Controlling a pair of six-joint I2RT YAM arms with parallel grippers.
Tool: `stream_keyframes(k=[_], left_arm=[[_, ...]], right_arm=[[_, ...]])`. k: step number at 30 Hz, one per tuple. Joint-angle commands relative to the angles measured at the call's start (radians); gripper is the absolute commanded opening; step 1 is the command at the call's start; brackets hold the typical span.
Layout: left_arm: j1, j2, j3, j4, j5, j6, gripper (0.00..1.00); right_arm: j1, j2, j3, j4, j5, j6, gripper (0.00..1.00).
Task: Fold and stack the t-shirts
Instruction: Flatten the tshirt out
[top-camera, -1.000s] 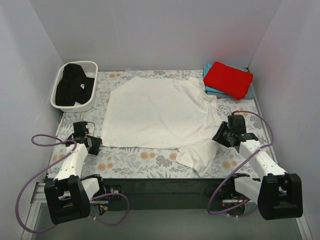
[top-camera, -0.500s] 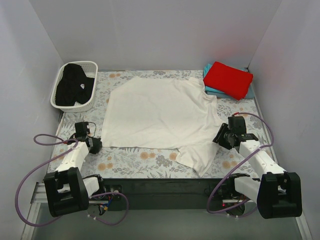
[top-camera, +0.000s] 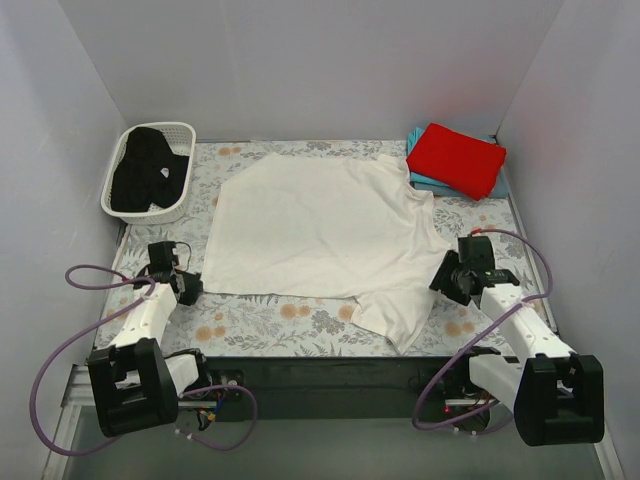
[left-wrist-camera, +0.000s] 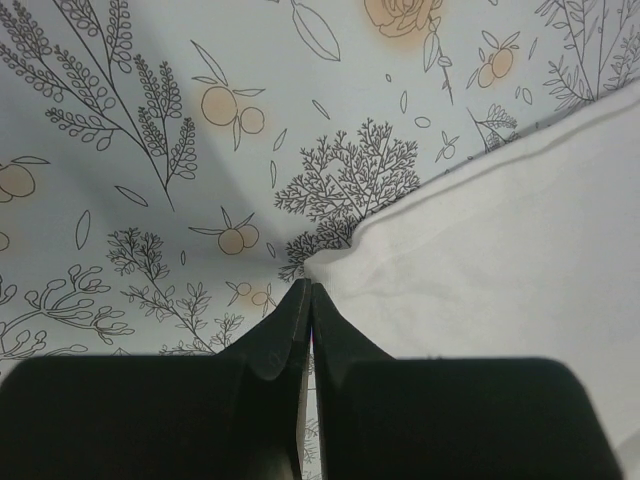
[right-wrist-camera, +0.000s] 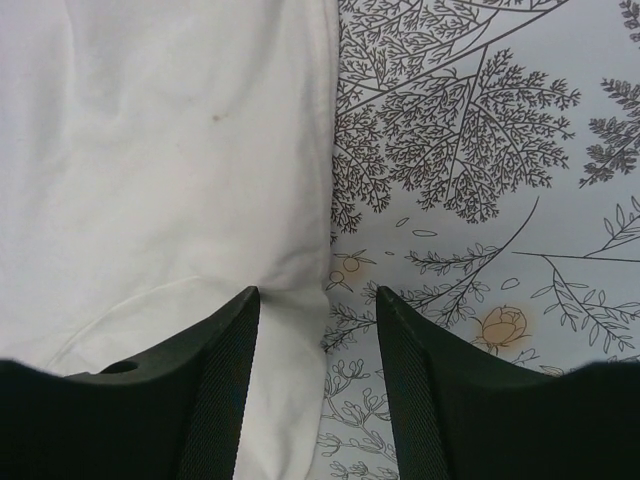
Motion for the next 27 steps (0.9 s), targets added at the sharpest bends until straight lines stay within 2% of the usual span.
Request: stream_keyframes(k=[1, 3, 4, 10, 11, 12, 13, 14, 15, 18, 23, 27], left_arm=[[0.0, -0.043, 0.038, -0.016, -0.024, 0.019, 0.0], [0.009, -0.043, 0.043, -0.02, -0.017, 0.03, 0.0], [0.023, -0.04, 0.043, -0.017, 0.001, 0.038, 0.0], [0.034, -0.045, 0.037, -0.005, 0.026, 0.05, 0.0], [0.034, -0.046, 0.038, -0.002, 0.032, 0.054, 0.0], [0.034, -0.049, 0.043, 0.0, 0.035, 0.059, 0.0], [0.034, -0.051, 0.055, -0.002, 0.038, 0.064, 0.0], [0.034, -0.052, 0.064, -0.002, 0.048, 0.07, 0.0], [0.034, -0.055, 0.076, -0.005, 0.051, 0.083, 0.0], [0.034, -0.064, 0.153, -0.009, 0.075, 0.117, 0.0], [0.034, -0.115, 0.289, -0.035, 0.086, 0.137, 0.0], [0.034, -0.126, 0.313, -0.104, 0.068, 0.134, 0.0]], right_arm=[[-0.005, 0.046, -0.002, 0.048, -0.003, 0.009, 0.54], [-0.004, 0.078, -0.013, 0.07, -0.027, 0.016, 0.37], [-0.005, 0.088, -0.028, 0.085, -0.042, 0.021, 0.34], [-0.005, 0.114, -0.044, 0.134, -0.084, 0.032, 0.33], [-0.005, 0.118, -0.044, 0.139, -0.087, 0.033, 0.31], [-0.005, 0.124, -0.036, 0.142, -0.087, 0.032, 0.26], [-0.005, 0.129, -0.03, 0.14, -0.087, 0.029, 0.12], [-0.005, 0.125, -0.021, 0.137, -0.087, 0.03, 0.04], [-0.005, 0.117, 0.0, 0.124, -0.087, 0.03, 0.01], [-0.005, 0.051, 0.054, 0.09, -0.087, 0.026, 0.01], [-0.005, -0.02, 0.267, 0.004, -0.115, 0.004, 0.01], [-0.005, -0.021, 0.314, -0.021, -0.128, 0.0, 0.01]])
